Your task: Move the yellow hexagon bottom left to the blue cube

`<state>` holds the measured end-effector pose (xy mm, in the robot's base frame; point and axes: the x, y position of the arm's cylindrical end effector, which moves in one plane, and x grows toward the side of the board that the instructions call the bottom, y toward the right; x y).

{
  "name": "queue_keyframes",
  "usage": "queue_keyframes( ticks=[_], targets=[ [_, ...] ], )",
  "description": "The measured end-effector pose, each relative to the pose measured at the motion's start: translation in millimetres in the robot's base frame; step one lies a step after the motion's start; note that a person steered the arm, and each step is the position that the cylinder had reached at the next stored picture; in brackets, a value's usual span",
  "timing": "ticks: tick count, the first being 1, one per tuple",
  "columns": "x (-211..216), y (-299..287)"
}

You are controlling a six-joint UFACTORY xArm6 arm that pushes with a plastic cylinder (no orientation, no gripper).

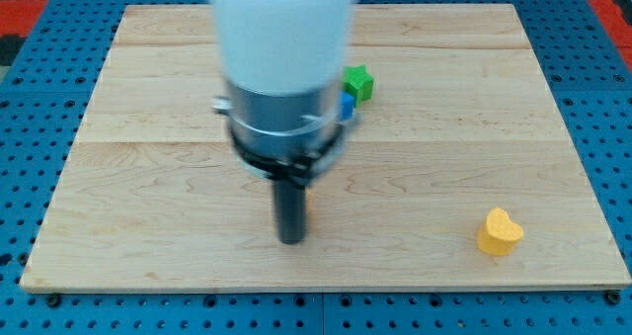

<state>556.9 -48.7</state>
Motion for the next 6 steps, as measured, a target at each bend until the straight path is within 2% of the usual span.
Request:
queue_keyframes(
  ticks=[1,2,3,4,5,6],
  targets=[
    [-23,8],
    [-11,-27],
    [-21,6],
    [-31,75],
    [-47,-14],
    [-24,0]
  ],
)
